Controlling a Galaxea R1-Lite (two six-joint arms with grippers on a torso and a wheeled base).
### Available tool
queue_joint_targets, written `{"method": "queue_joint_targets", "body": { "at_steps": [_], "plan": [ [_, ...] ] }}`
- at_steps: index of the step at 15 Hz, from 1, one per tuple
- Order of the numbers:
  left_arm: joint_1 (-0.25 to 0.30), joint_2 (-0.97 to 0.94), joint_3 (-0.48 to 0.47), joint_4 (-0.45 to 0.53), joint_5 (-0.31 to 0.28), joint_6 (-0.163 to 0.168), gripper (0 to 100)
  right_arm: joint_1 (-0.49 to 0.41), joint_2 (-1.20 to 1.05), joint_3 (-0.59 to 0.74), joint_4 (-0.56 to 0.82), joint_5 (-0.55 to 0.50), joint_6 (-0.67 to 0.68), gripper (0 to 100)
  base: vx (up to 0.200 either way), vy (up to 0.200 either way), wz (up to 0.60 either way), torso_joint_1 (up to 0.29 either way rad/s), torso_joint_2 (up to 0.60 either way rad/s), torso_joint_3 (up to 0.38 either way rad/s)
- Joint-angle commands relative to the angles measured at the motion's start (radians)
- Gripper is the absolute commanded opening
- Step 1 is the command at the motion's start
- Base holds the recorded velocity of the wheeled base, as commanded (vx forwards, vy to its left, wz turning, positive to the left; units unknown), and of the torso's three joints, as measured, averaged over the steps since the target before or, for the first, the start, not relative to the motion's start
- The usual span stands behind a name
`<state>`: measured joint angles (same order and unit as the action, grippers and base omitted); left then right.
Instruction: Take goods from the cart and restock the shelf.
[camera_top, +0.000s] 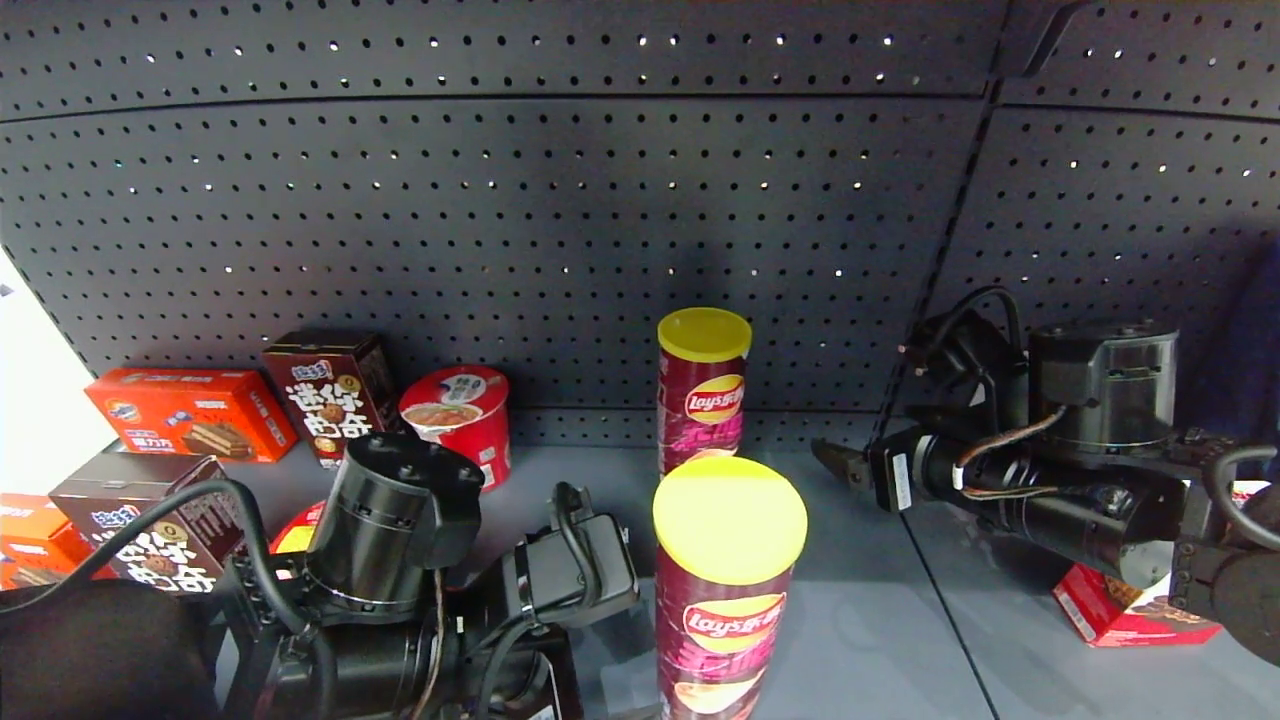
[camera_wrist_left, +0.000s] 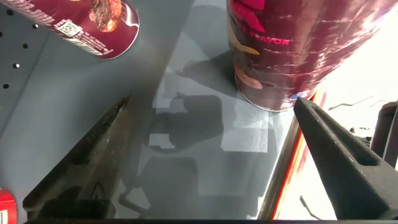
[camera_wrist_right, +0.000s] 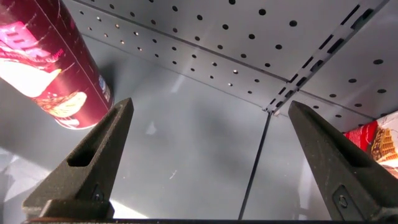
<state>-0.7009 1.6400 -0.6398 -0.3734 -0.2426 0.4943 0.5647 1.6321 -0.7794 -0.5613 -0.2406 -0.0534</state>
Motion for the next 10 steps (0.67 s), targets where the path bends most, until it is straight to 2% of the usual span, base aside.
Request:
{"method": "queue_joint_targets", "body": {
  "at_steps": [1, 4, 7, 9, 10],
  "plan": [
    [0.000, 0.007, 0.002, -0.010, 0.000, 0.000, 100, 0.000, -0.002, 0.009, -0.002, 0.000, 0.000, 100, 0.000, 0.000, 0.00, 0.000, 0.00, 0.000],
    [0.000, -0.002, 0.028, -0.028, 0.000, 0.000, 100, 0.000, -0.005, 0.017, -0.008, 0.000, 0.000, 100, 0.000, 0.000, 0.00, 0.000, 0.00, 0.000],
    [0.012, -0.111, 0.083, -0.027, 0.002, -0.002, 100, 0.001, -0.043, 0.043, -0.008, 0.001, -0.002, 100, 0.000, 0.000, 0.00, 0.000, 0.00, 0.000],
    [0.047, -0.164, 0.094, -0.027, 0.002, -0.006, 100, 0.001, -0.057, 0.043, -0.008, 0.004, -0.002, 100, 0.000, 0.000, 0.00, 0.000, 0.00, 0.000],
    [0.083, -0.192, 0.075, -0.028, 0.002, -0.008, 100, 0.003, -0.072, 0.040, -0.008, 0.004, -0.003, 100, 0.000, 0.000, 0.00, 0.000, 0.00, 0.000]
  ]
}}
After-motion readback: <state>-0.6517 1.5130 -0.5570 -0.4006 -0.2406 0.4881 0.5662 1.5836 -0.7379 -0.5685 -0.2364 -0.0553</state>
